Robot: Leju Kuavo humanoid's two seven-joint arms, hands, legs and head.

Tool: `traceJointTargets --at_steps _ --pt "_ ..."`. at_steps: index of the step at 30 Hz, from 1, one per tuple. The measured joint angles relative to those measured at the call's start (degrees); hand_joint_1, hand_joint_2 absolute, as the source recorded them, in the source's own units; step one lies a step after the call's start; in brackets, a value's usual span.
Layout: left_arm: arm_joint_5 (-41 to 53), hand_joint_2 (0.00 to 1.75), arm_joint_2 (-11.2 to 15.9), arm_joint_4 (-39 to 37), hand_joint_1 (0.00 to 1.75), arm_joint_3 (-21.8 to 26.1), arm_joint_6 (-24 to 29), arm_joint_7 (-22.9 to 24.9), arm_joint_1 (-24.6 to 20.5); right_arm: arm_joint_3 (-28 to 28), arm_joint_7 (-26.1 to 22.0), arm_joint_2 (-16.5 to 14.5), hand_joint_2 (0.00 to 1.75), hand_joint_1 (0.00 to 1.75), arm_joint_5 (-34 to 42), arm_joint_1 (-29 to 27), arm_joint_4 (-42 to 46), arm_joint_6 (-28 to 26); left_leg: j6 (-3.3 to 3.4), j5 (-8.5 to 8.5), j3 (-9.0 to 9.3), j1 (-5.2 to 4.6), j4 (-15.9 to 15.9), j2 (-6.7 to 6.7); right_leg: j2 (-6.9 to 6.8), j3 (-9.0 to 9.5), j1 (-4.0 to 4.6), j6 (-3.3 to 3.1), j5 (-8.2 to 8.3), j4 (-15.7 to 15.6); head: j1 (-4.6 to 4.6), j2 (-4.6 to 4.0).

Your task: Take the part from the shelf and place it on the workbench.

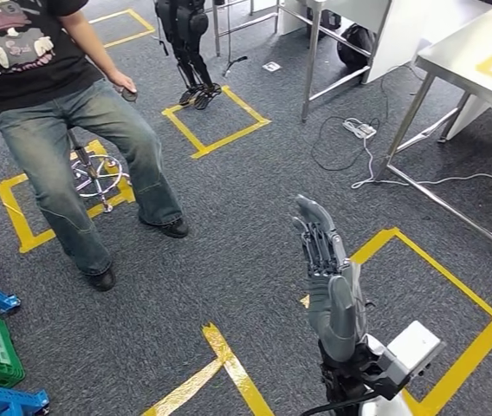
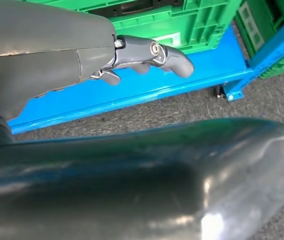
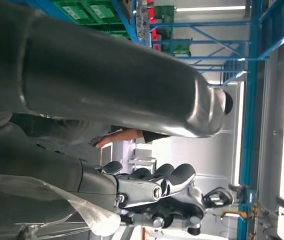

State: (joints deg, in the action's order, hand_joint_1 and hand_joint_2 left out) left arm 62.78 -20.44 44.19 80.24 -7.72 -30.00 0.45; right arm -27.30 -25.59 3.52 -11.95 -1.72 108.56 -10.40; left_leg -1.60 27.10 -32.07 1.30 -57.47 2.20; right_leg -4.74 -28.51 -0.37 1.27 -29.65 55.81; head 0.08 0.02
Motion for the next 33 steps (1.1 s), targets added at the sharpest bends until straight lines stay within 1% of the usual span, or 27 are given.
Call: traceJointTargets --at_steps 2,3,4,6,8,9,10,11,12,13,14,15,16,18,19,21,22,23,24,25,26,27,28,29,30,31,33 --pt "0.01 0.00 -0.07 0.03 0.00 0.07 -0.02 0.01 0.07 -0.05 0.00 0.00 0.00 0.00 -0.01 0.12 0.00 0.01 0.99 0.05 -0.26 -0.25 -0.15 -0.84 -0.49 0.35 -0.05 0.53 -0.11 -0.06 0.16 0.00" --pt "0.01 0.00 -0.07 0.05 0.00 0.11 -0.02 0.01 0.12 -0.10 0.00 0.00 0.00 0.00 -0.01 0.18 0.00 0.01 1.37 -0.03 -0.35 -0.28 -0.13 -1.20 -0.29 0.42 -0.21 0.83 -0.36 0.10 0.16 0.00" --pt "0.01 0.00 -0.07 0.09 0.00 0.15 -0.01 0.00 0.11 -0.13 -0.01 0.00 0.00 0.00 -0.01 0.24 0.00 0.01 1.74 -0.14 -0.44 -0.29 -0.10 -1.59 0.49 0.11 -0.36 1.09 -1.13 0.97 0.21 0.00" --pt "0.00 0.00 -0.09 0.16 0.00 0.17 0.00 -0.01 0.04 -0.15 -0.02 0.00 0.00 0.00 -0.01 0.27 0.00 0.00 2.36 -0.33 -0.60 -0.35 -0.02 -2.37 2.90 -2.63 -0.47 1.32 -4.40 6.47 0.41 0.00" --pt "0.01 0.00 -0.09 0.18 0.00 0.17 0.00 -0.01 -0.05 -0.15 -0.01 0.02 0.00 0.00 0.00 0.22 -0.03 -0.01 2.76 -0.42 -0.87 -0.72 -0.05 -3.33 4.27 -6.82 -0.32 1.02 -7.72 14.65 0.59 0.00" --pt "0.01 0.00 -0.07 0.18 0.00 0.18 0.00 -0.01 -0.06 -0.15 -0.01 0.02 0.00 0.00 0.01 0.19 -0.06 -0.01 2.89 -0.45 -0.94 -0.96 -0.06 -3.91 4.47 -8.27 -0.20 0.72 -8.11 17.13 0.61 0.00" --pt "0.01 0.00 -0.05 0.18 0.00 0.18 -0.01 -0.01 -0.07 -0.16 0.00 0.02 0.00 0.00 0.01 0.20 -0.10 -0.01 2.96 -0.49 -0.95 -1.19 -0.07 -4.54 4.61 -8.71 -0.03 0.33 -7.34 17.43 0.63 0.00" --pt "0.01 0.00 -0.03 0.18 0.00 0.19 -0.01 -0.01 -0.07 -0.16 0.00 0.02 0.00 0.00 0.01 0.22 -0.13 -0.01 3.00 -0.51 -0.89 -1.38 -0.07 -5.22 4.84 -8.02 0.18 -0.15 -5.53 15.47 0.63 0.00" --pt "0.01 0.00 -0.03 0.18 0.00 0.19 -0.02 -0.01 -0.09 -0.17 0.01 0.02 0.00 0.00 0.01 0.29 -0.15 -0.01 3.02 -0.52 -0.78 -1.53 -0.08 -5.90 5.44 -6.45 0.47 -0.74 -3.05 11.75 0.63 0.00" --pt "0.02 0.00 -0.08 0.19 0.00 0.19 -0.03 -0.01 -0.13 -0.17 0.01 0.02 0.00 0.00 0.01 0.39 -0.15 -0.02 3.00 -0.55 -0.74 -1.62 -0.08 -6.51 6.66 -4.68 0.69 -1.40 -1.14 7.77 0.57 0.00" --pt "0.02 0.00 -0.11 0.19 0.00 0.19 -0.03 -0.01 -0.19 -0.17 0.00 0.02 0.00 0.00 0.01 0.49 -0.15 -0.02 2.92 -0.60 -0.81 -1.62 -0.11 -7.10 7.75 -3.16 0.87 -1.91 0.17 4.34 0.52 0.00" --pt "0.04 0.00 -0.14 0.20 0.00 0.19 -0.06 -0.01 -0.24 -0.17 0.00 0.02 0.00 0.00 0.01 0.58 -0.15 -0.03 2.74 -0.71 -1.01 -1.50 -0.14 -7.60 8.61 -2.11 1.05 -2.28 0.71 2.17 0.52 0.00" --pt "0.06 0.00 -0.16 0.20 0.00 0.19 -0.09 -0.01 -0.26 -0.18 0.00 0.02 0.00 0.00 0.01 0.63 -0.15 -0.03 2.49 -0.87 -1.29 -1.34 -0.13 -8.08 8.95 -1.68 1.15 -2.48 0.57 1.33 0.53 0.00" --pt "0.10 0.00 -0.11 0.25 0.00 0.21 -0.13 -0.01 -0.21 -0.19 0.01 0.02 0.00 0.00 0.01 0.69 -0.15 -0.03 1.88 -1.17 -1.71 -1.12 -0.09 -9.01 7.97 -1.24 1.16 -2.45 0.83 0.56 0.66 0.00" --pt "0.11 0.00 -0.07 0.28 0.00 0.22 -0.13 -0.01 -0.17 -0.19 0.01 0.01 0.00 0.00 0.01 0.71 -0.15 -0.03 1.63 -0.87 -1.97 -1.18 -0.55 -8.68 7.32 -0.99 1.02 -2.41 1.07 0.09 0.66 0.00" --pt "0.11 0.00 0.05 0.37 0.00 0.24 -0.12 -0.01 -0.25 -0.19 -0.01 0.00 0.00 0.00 0.01 0.73 -0.16 -0.03 1.13 1.70 -3.90 -1.34 -4.79 -6.28 5.75 -0.44 0.68 -2.40 1.42 -0.76 0.46 0.00" --pt "0.11 0.00 0.10 0.39 0.00 0.24 -0.11 -0.01 -0.31 -0.17 0.00 0.00 0.00 0.00 0.01 0.68 -0.17 -0.03 0.84 3.60 -5.59 -1.30 -8.43 -4.75 4.94 -0.31 0.72 -2.45 1.39 -0.85 0.39 0.00" --pt "0.11 0.00 0.15 0.41 0.00 0.24 -0.11 -0.01 -0.37 -0.17 0.01 0.00 0.00 0.00 0.01 0.64 -0.18 -0.03 0.53 5.29 -7.37 -1.16 -12.16 -3.78 4.13 -0.28 0.74 -2.50 1.29 -0.83 0.30 0.00" --pt "0.11 0.00 0.19 0.42 0.00 0.24 -0.11 -0.01 -0.39 -0.16 0.03 0.00 0.00 0.00 0.01 0.60 -0.19 -0.03 0.24 6.07 -8.55 -0.98 -14.68 -3.31 3.36 -0.26 0.75 -2.52 1.18 -0.80 0.29 0.00" --pt "0.12 0.00 0.24 0.42 0.00 0.24 -0.11 -0.01 -0.36 -0.17 0.04 0.00 0.00 0.00 0.01 0.58 -0.20 -0.02 -0.01 5.82 -8.81 -0.79 -15.35 -3.00 2.60 -0.21 0.73 -2.46 1.06 -0.76 0.30 0.00" --pt "0.12 0.00 0.29 0.42 0.00 0.25 -0.11 -0.01 -0.30 -0.19 0.04 0.00 0.00 0.00 0.01 0.59 -0.20 -0.02 -0.21 4.55 -7.93 -0.62 -13.77 -2.69 1.91 -0.13 0.66 -2.34 0.92 -0.69 0.28 0.00" --pt "0.12 0.00 0.33 0.43 0.00 0.26 -0.11 -0.01 -0.25 -0.20 0.04 0.00 0.00 0.00 0.01 0.60 -0.20 -0.01 -0.35 2.59 -6.04 -0.50 -10.30 -2.09 1.26 0.02 0.59 -2.14 0.71 -0.58 0.28 0.00" --pt "0.12 0.00 0.36 0.44 0.00 0.27 -0.12 -0.01 -0.23 -0.21 0.03 0.00 0.00 0.00 0.01 0.62 -0.20 -0.01 -0.41 1.00 -3.88 -0.53 -6.29 -0.88 0.64 0.17 0.61 -1.85 0.44 -0.41 0.27 0.00" --pt "0.12 0.00 0.36 0.45 0.00 0.27 -0.13 -0.01 -0.26 -0.20 0.04 0.00 0.00 0.00 0.01 0.65 -0.20 -0.02 -0.19 -0.11 -2.15 -0.60 -3.04 0.02 0.14 0.13 0.71 -1.53 0.11 -0.17 0.25 0.00" --pt "0.12 0.00 0.35 0.46 0.00 0.28 -0.13 -0.01 -0.29 -0.19 0.04 0.00 0.00 0.00 0.01 0.70 -0.20 -0.03 0.16 -0.56 -1.09 -0.72 -1.01 0.67 -0.32 0.22 0.84 -1.22 -0.20 0.03 0.29 0.00" --pt "0.12 0.00 0.34 0.46 0.00 0.28 -0.13 -0.01 -0.25 -0.19 0.04 0.00 0.00 0.00 0.01 0.73 -0.20 -0.03 0.58 -0.44 -0.81 -0.89 -0.34 0.86 -0.73 0.30 0.98 -0.95 -0.41 0.15 0.32 0.00" --pt "0.12 0.00 0.32 0.46 0.00 0.29 -0.13 -0.01 -0.09 -0.24 0.03 0.00 0.00 0.00 0.00 0.80 -0.19 -0.03 1.44 -0.53 -0.95 -0.94 -0.22 -0.24 -1.17 0.51 0.93 -0.42 -0.76 0.24 0.40 0.00"
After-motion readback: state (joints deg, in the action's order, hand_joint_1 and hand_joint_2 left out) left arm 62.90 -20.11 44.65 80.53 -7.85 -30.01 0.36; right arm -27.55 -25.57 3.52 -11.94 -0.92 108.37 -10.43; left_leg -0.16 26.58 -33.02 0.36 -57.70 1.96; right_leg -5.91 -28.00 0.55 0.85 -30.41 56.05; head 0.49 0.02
